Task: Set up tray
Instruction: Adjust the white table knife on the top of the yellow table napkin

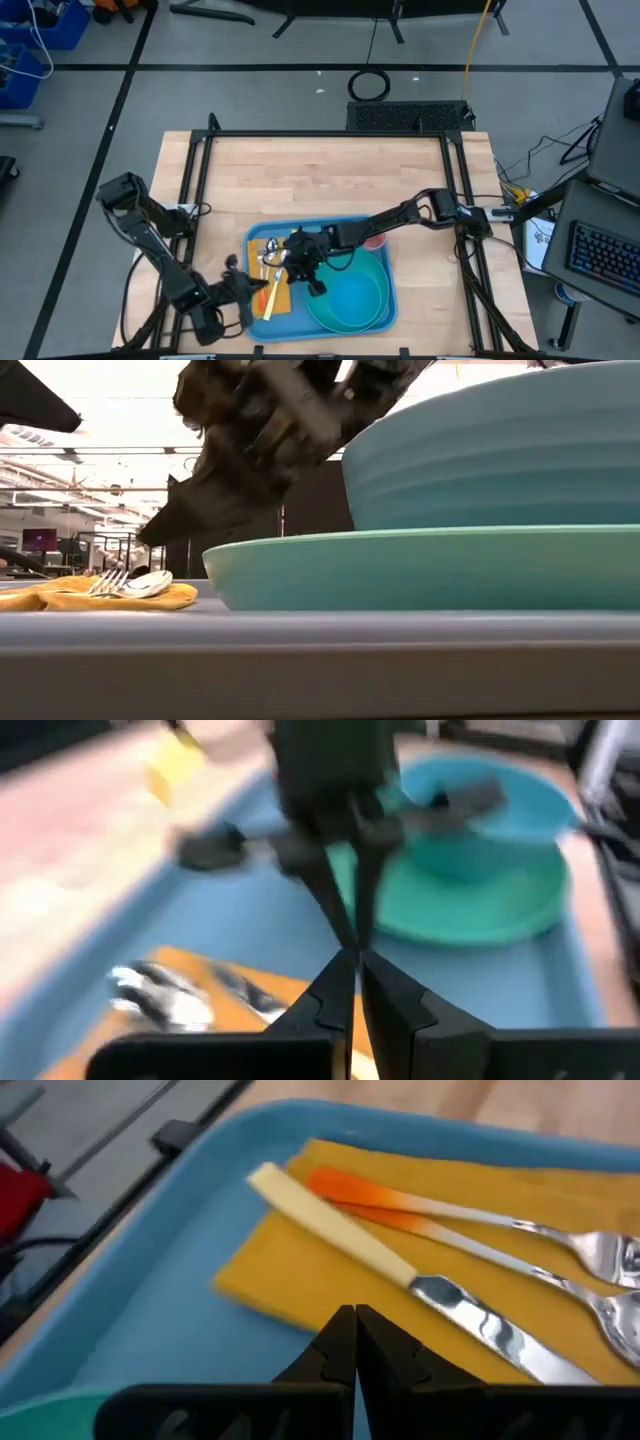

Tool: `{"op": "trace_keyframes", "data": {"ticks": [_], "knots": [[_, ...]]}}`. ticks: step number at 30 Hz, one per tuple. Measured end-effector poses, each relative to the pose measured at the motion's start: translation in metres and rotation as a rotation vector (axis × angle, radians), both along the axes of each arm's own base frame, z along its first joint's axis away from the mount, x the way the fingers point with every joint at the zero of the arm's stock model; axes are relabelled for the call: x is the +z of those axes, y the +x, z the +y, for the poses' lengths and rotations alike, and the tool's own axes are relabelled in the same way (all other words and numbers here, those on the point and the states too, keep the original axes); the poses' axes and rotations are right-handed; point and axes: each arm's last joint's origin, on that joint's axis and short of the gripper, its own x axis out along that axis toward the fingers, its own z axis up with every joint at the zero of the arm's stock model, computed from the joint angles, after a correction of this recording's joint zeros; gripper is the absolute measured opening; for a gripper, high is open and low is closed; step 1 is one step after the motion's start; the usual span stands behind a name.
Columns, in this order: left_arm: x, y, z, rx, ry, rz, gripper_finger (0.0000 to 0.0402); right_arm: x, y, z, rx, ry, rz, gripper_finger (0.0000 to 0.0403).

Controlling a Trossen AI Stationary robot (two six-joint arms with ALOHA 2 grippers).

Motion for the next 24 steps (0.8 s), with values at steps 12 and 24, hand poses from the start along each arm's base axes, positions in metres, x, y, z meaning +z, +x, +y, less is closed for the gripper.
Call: {"op": "trace_keyframes", "data": {"ticks": [12,24], "knots": [[0.001,0.019,-0.021,-0.350,-0.078,0.131,0.0004,0.048,-0.105,0.017,-0.073,-0.074,-0.222,0.0000],[-0.007,0.033,-0.015,-0.354,-0.377,0.292,0.0062,0.062,-0.197,-0.004,-0.222,0.040,-0.374,0.0000]]}}
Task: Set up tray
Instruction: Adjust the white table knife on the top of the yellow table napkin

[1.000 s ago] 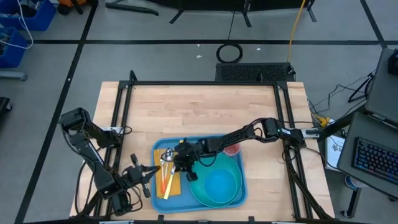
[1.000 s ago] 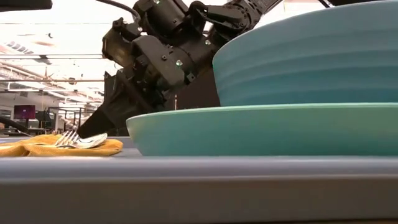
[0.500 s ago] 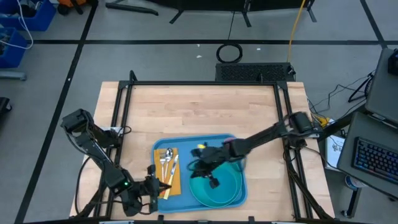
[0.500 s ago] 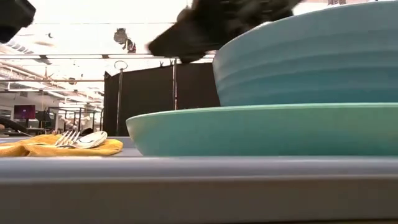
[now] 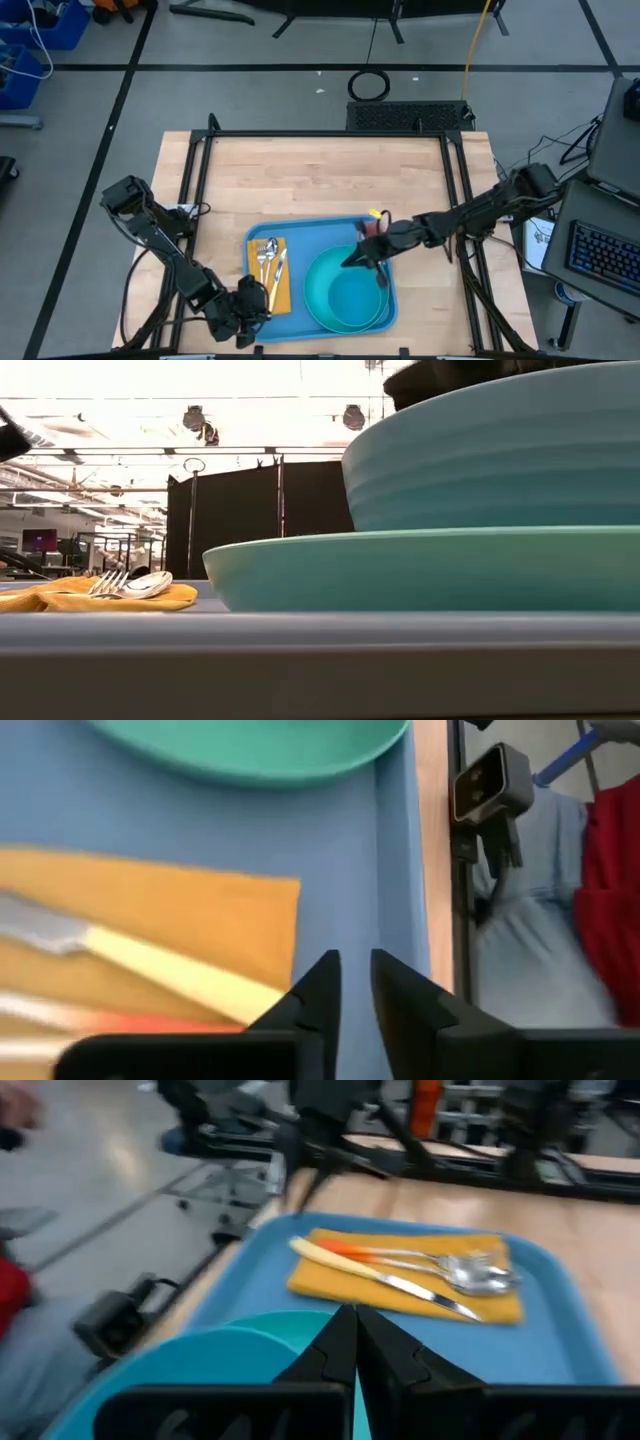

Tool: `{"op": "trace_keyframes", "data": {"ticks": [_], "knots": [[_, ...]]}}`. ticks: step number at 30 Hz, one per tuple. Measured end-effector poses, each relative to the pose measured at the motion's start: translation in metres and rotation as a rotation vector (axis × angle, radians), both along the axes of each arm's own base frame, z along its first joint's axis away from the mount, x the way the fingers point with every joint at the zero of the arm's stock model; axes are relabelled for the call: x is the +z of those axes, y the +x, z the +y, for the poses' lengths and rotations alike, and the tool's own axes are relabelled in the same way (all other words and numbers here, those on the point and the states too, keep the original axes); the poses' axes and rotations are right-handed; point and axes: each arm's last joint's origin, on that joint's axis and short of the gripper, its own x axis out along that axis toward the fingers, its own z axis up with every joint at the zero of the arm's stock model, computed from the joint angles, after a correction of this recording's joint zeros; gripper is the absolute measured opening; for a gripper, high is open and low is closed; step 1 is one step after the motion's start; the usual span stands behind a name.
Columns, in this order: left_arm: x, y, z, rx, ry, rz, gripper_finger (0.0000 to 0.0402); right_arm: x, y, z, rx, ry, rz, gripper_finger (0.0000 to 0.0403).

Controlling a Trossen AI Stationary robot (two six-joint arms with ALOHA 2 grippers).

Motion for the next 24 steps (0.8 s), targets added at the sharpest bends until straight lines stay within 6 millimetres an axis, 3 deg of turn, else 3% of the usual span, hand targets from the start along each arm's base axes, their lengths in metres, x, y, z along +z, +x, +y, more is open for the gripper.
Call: {"op": "trace_keyframes", "data": {"ticks": [11,18,24], "knots": [[-0.015,-0.008,-0.008,0.008,-0.073,0.142,0.0160,-0.003,-0.011,-0.009,-0.076,-0.014,0.012,0.0000],[-0.043,-0.005,-0.013,-0.005,-0.051,0.234,0.0157,-0.005,-0.010,-0.015,-0.100,-0.016,0.031,0.0000],[-0.047,-0.006,-0.013,0.049,-0.060,0.259,0.0134,-0.005,-0.010,-0.016,-0.102,-0.011,0.039,0.0000]]}}
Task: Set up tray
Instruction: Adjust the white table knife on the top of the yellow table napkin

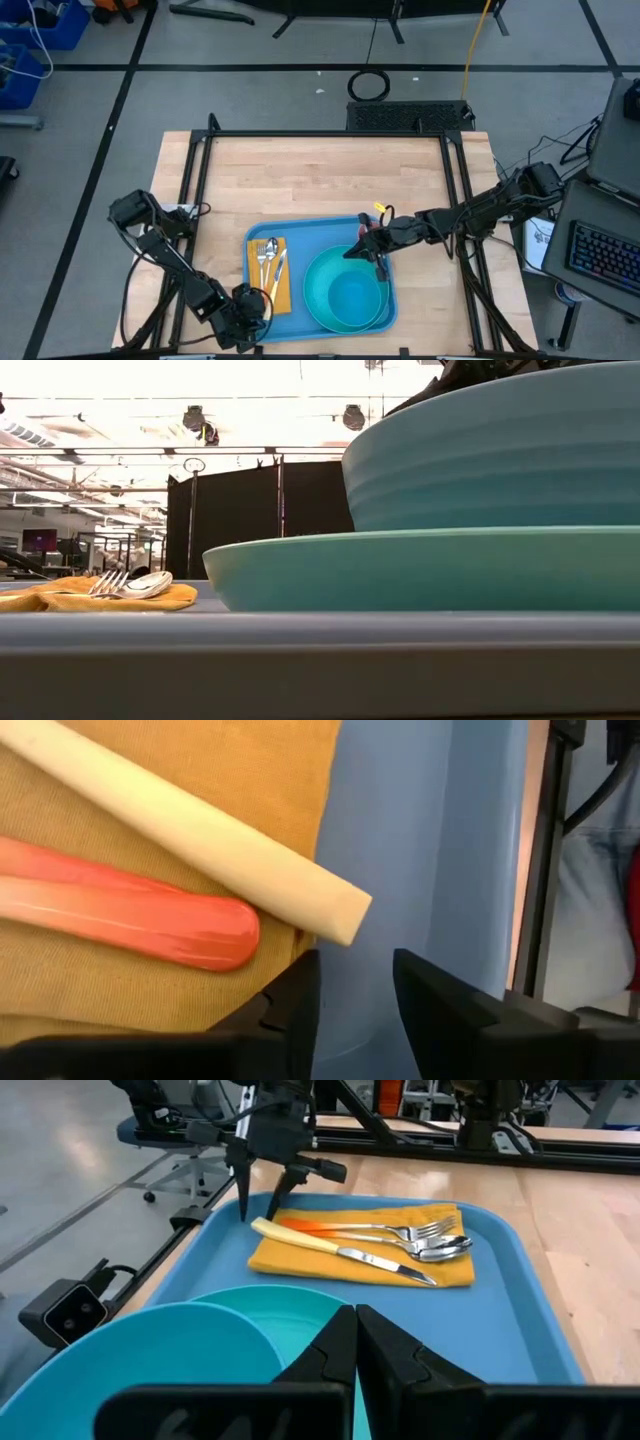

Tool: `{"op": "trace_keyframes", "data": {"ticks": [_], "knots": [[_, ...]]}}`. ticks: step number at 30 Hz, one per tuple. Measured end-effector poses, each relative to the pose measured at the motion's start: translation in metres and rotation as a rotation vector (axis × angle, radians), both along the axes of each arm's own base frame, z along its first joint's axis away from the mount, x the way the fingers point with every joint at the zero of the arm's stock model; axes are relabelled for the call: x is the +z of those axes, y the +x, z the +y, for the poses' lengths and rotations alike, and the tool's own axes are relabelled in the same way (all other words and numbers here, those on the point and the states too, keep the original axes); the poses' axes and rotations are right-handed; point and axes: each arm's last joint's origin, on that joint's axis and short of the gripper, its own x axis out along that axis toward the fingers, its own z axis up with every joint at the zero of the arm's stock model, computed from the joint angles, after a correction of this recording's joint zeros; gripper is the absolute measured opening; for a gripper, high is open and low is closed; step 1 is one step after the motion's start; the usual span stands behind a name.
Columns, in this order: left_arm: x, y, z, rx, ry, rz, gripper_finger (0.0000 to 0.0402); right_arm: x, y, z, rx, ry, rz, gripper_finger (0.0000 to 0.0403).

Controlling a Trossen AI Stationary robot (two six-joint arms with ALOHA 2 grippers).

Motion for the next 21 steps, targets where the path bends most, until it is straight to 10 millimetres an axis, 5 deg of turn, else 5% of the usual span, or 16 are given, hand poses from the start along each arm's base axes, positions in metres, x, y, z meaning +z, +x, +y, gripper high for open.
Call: {"op": "trace_keyframes", "data": {"ticks": [9,21], "knots": [[0.005,0.001,-0.006,-0.039,-0.125,0.014,0.0091,0.000,0.000,0.000,0.000,0.000,0.001,0.0000],[0.007,0.017,0.003,-0.138,-0.050,-0.078,0.0004,-0.002,-0.001,0.000,0.000,-0.005,0.018,0.0000]]}}
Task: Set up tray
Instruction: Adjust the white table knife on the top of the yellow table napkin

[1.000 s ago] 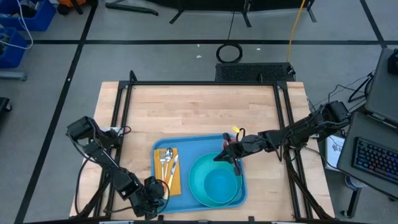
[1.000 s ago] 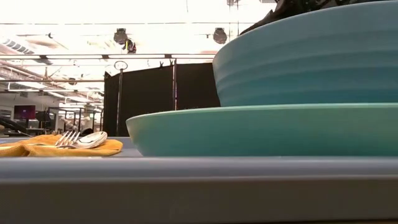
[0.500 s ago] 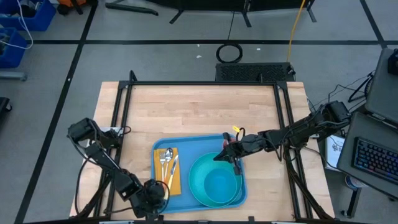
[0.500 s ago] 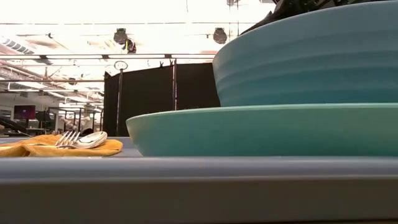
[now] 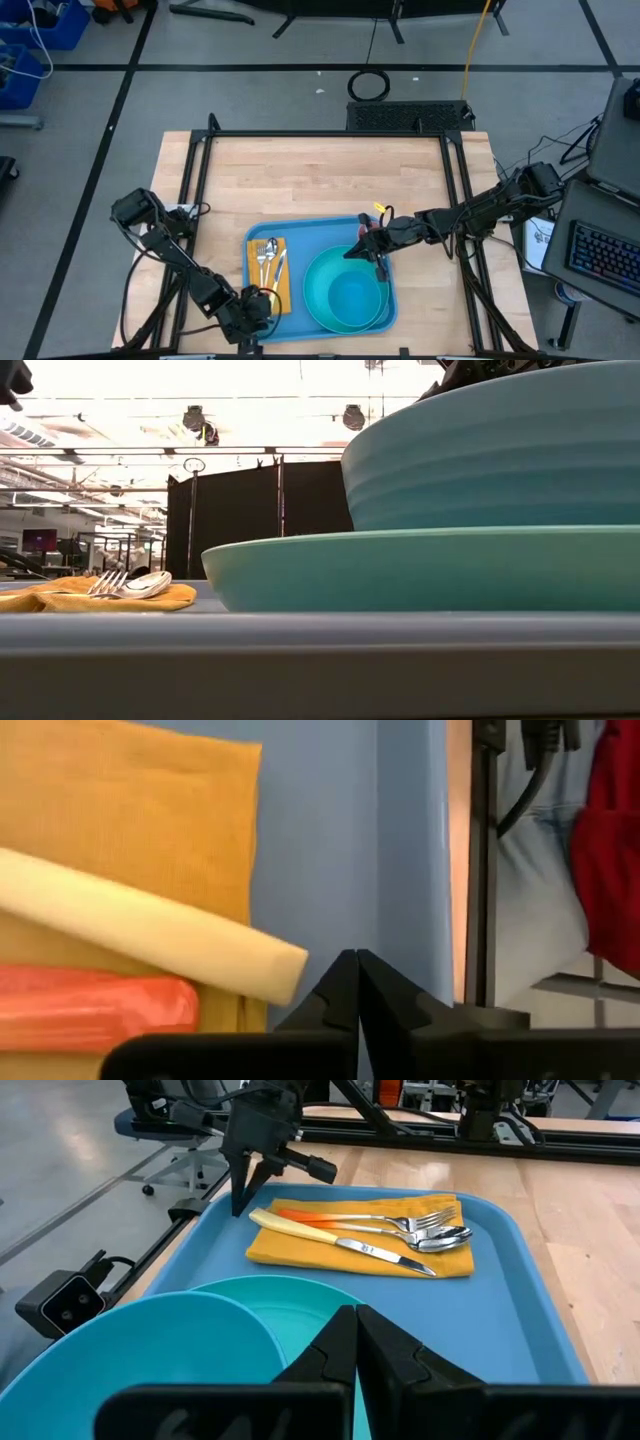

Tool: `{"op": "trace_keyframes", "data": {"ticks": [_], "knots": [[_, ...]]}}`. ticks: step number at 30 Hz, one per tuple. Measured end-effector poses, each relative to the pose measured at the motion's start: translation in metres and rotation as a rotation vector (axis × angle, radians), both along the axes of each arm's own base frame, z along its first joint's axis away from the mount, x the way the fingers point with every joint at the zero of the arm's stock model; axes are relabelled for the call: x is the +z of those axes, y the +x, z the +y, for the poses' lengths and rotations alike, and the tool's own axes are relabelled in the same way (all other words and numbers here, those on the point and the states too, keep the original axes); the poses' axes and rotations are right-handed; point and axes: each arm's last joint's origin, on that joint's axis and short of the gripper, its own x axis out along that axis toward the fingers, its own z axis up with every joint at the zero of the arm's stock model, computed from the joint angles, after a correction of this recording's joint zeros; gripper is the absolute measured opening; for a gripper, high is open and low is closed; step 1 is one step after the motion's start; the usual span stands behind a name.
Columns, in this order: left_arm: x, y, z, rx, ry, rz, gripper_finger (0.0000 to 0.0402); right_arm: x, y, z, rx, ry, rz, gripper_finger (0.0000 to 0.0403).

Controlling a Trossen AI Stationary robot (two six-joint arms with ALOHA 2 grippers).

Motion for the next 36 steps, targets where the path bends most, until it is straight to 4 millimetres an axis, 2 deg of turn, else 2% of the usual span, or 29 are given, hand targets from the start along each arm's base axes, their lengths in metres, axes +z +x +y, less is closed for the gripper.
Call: {"op": "trace_keyframes", "data": {"ticks": [5,11,14,18,24,30,36], "knots": [[-0.001,-0.002,0.000,0.006,-0.016,0.034,0.0019,0.000,0.000,0.000,0.000,0.000,0.000,0.0000],[-0.003,-0.006,0.001,0.005,0.006,0.073,0.0004,0.000,0.000,0.000,0.000,0.000,-0.001,0.0000],[-0.004,-0.006,0.002,0.015,-0.004,0.103,0.0010,0.000,0.000,0.000,0.000,0.000,-0.001,0.0000],[-0.005,-0.004,0.005,0.027,0.028,0.090,0.0017,0.000,0.000,0.000,0.000,0.001,-0.002,0.0000],[-0.003,0.001,0.007,0.010,0.033,0.045,0.0004,0.000,0.000,0.000,0.000,0.001,-0.002,0.0000],[-0.002,0.004,0.009,0.026,0.040,0.028,0.0019,0.000,0.000,0.000,0.000,0.001,-0.002,0.0000],[-0.001,0.007,0.010,0.032,0.048,-0.008,0.0004,0.000,0.000,0.000,0.000,0.001,-0.002,0.0000]]}}
